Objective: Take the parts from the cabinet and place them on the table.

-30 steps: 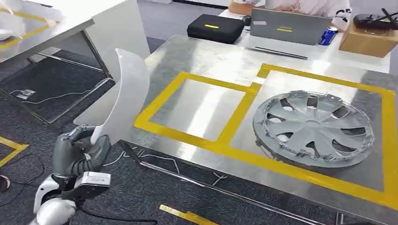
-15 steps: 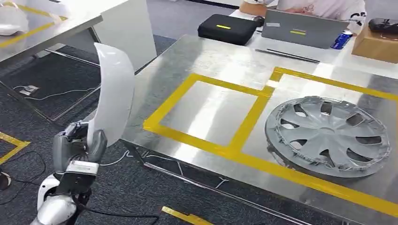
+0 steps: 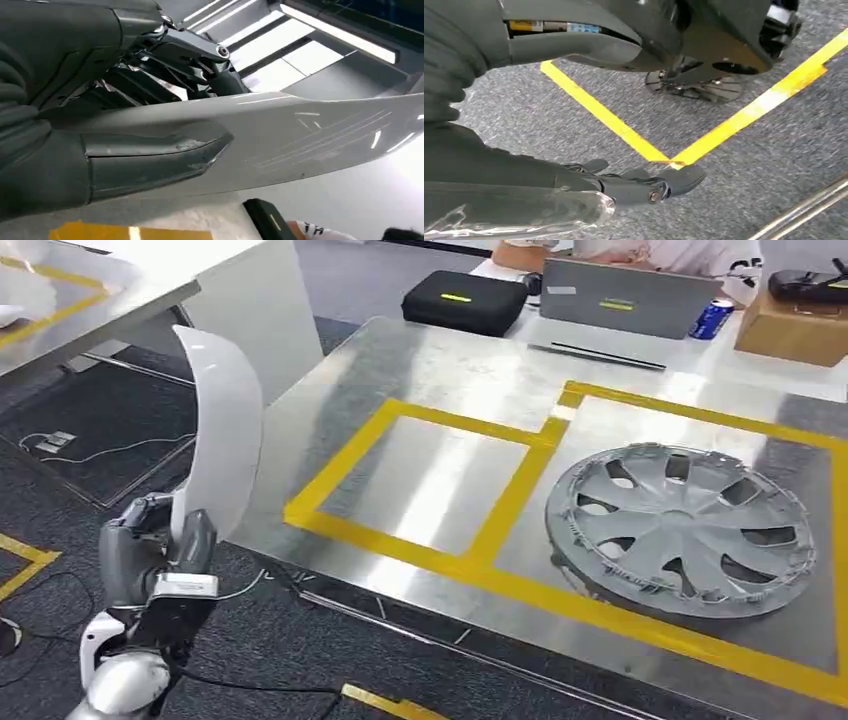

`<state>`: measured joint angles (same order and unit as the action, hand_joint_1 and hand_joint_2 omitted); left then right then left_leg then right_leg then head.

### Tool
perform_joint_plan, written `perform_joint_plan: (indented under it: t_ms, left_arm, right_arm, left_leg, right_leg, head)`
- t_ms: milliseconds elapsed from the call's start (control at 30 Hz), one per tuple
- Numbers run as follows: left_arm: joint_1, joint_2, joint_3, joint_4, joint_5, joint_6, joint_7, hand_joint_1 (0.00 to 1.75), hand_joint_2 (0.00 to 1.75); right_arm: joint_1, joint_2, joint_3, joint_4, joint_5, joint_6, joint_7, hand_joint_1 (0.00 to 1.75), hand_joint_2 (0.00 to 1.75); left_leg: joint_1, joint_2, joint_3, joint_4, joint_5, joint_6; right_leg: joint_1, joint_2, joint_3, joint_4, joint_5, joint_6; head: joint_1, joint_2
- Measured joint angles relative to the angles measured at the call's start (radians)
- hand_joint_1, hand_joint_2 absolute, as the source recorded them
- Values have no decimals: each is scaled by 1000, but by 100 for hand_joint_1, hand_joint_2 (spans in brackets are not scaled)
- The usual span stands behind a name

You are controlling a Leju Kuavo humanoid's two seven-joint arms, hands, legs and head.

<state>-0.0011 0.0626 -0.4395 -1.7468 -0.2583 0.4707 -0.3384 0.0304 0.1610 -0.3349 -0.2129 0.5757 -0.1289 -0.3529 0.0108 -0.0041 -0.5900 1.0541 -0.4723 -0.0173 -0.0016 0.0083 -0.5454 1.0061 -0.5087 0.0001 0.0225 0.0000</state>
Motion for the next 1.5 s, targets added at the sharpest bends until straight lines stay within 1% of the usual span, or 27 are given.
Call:
perform_joint_plan:
  t_ms: [33,133,200,300,333,367,400,467,500,533,633,700,767,800,833,867,933,1000,1067,1133,1200,1233,1333,1367,1400,1433,1500]
  left_arm:
    - [-5,3,0,3,-3,0,-1,175,175]
    - [-10,11,1,9,-23,-4,-3,175,175]
    - [-35,21,1,9,-47,-24,1,175,175]
    - [-61,45,9,13,-58,-68,-2,175,175]
    - [-65,54,13,18,-59,-86,-6,175,175]
    - [-68,61,20,22,-56,-103,-12,175,175]
    - [-73,66,26,25,-53,-117,-18,175,175]
    - [-92,83,42,37,-45,-161,-40,175,175]
    - [-101,90,52,43,-31,-187,-52,175,175]
    - [-110,98,62,50,-15,-214,-62,175,175]
    - [-128,122,77,71,-13,-264,-85,175,175]
    - [-137,132,85,79,-6,-280,-94,175,175]
    - [-152,141,99,92,3,-297,-98,175,175]
    - [-159,145,107,105,5,-316,-103,175,175]
    - [-162,148,110,116,3,-332,-107,175,175]
    - [-164,151,112,128,1,-344,-109,175,175]
    - [-174,157,122,151,3,-360,-111,175,175]
    - [-192,163,133,169,7,-366,-114,175,175]
    - [-211,165,145,183,15,-372,-122,175,175]
    - [-212,165,158,203,26,-373,-130,175,175]
    - [-215,164,176,217,37,-375,-136,175,175]
    - [-219,165,185,225,41,-375,-140,175,175]
    - [-222,166,217,255,51,-375,-146,175,175]
    - [-222,166,226,265,52,-376,-147,175,175]
    - [-222,166,231,272,53,-376,-147,175,175]
    - [-222,166,236,276,54,-377,-147,175,175]
    - [-223,166,246,282,56,-377,-148,175,175]
  right_arm:
    - [-1,0,0,0,0,1,-1,0,175]
    - [-1,0,0,0,0,2,-2,0,175]
    - [-5,-1,0,0,2,4,-4,0,175]
    - [-14,-1,1,0,3,11,-7,0,175]
    - [-14,-1,1,0,5,13,-7,0,175]
    - [-14,-2,2,0,6,17,-10,0,175]
    - [-15,-4,4,0,9,21,-11,0,175]
    - [-16,-9,11,0,16,32,-14,0,175]
    - [-17,-11,16,0,18,39,-16,0,175]
    - [-19,-11,19,0,20,43,-19,0,175]
    - [-20,-11,29,0,24,50,-21,0,175]
    - [-22,-12,34,0,26,53,-21,0,175]
    - [-26,-14,37,0,31,60,-21,0,175]
    - [-27,-19,43,0,36,68,-22,0,175]
    - [-27,-27,48,0,39,81,-24,0,175]
    - [-27,-32,53,0,42,89,-26,0,175]
    - [-29,-40,59,0,44,98,-27,0,175]
    - [-32,-44,64,0,45,102,-29,0,175]
    - [-35,-47,68,0,46,106,-30,0,175]
    - [-35,-50,74,0,47,115,-29,0,175]
    - [-36,-58,77,0,48,115,-28,0,175]
    - [-36,-58,81,0,48,116,-29,0,175]
    - [-38,-59,84,0,46,117,-29,0,175]
    - [-39,-59,85,0,46,118,-31,0,175]
    - [-42,-60,85,0,46,119,-30,0,175]
    - [-44,-61,87,0,46,119,-30,0,175]
    - [-42,-66,89,0,46,119,-27,0,175]
  left_leg:
    - [-2,-2,9,-32,-11,6]
    - [-6,-4,3,-27,-11,22]
    - [2,-2,8,-33,-8,34]
    - [0,2,8,-33,-10,39]
    - [0,3,9,-33,-10,40]
    - [0,3,10,-33,-11,40]
    - [0,2,11,-33,-12,40]
    - [1,-1,18,-33,-15,37]
    - [1,-2,19,-33,-17,33]
    - [-7,-4,15,-30,-19,28]
    - [-4,-2,14,-37,-12,13]
    - [-3,-2,15,-27,-26,0]
    - [-2,-1,-36,78,-92,-5]
    - [-2,-1,-78,166,-131,-7]
    - [-2,-1,-113,234,-150,-7]
    - [-2,-1,-125,254,-144,-7]
    - [-2,-1,-93,180,-73,-2]
    - [-3,-1,-15,18,14,7]
    - [-7,-1,6,-38,-4,13]
    - [-10,-2,3,-34,-3,18]
    - [-1,0,9,-46,4,29]
    - [1,0,9,-46,3,32]
    - [1,3,8,-45,2,37]
    - [1,4,9,-45,2,37]
    - [1,3,10,-45,1,38]
    - [1,3,11,-45,0,37]
    - [1,-1,17,-45,-3,32]
  right_leg:
    - [7,3,-7,10,-4,7]
    - [4,1,-9,4,-2,20]
    - [3,-1,-27,33,-25,30]
    - [-1,-1,-145,271,-126,40]
    - [-1,-1,-173,320,-135,42]
    - [-1,-1,-182,325,-122,42]
    - [-1,-1,-171,291,-90,40]
    - [-1,-1,-89,110,13,32]
    - [-1,-2,-57,35,29,29]
    - [2,-1,-36,16,18,27]
    - [4,4,-44,17,19,16]
    - [-4,3,-35,3,28,1]
    - [-3,2,-34,1,28,-7]
    - [-2,0,-34,1,27,-8]
    - [-1,0,-34,1,26,-10]
    - [0,0,-33,2,26,-10]
    - [2,2,-30,3,25,-11]
    - [3,3,-25,3,23,-8]
    - [10,3,-35,10,20,0]
    - [7,2,-35,5,24,8]
    - [7,3,-44,15,11,17]
    - [8,0,-61,54,-14,25]
    - [1,-2,-178,289,-113,37]
    - [0,-3,-198,325,-115,39]
    - [-2,-3,-193,310,-93,40]
    - [-2,-4,-164,248,-50,39]
    - [-3,-4,-75,68,36,32]
  head:
    - [-1,0]
    - [2,0]
    - [8,0]
    - [14,0]
    - [14,0]
    - [14,0]
    - [14,0]
    - [14,0]
    - [14,0]
    - [13,0]
    - [12,0]
    - [11,0]
    - [5,0]
    - [4,0]
    - [5,0]
    - [5,0]
    - [5,0]
    - [5,0]
    - [5,0]
    - [5,0]
    - [5,0]
    - [13,0]
    - [16,0]
    - [16,0]
    - [16,0]
    - [17,0]
    - [17,0]
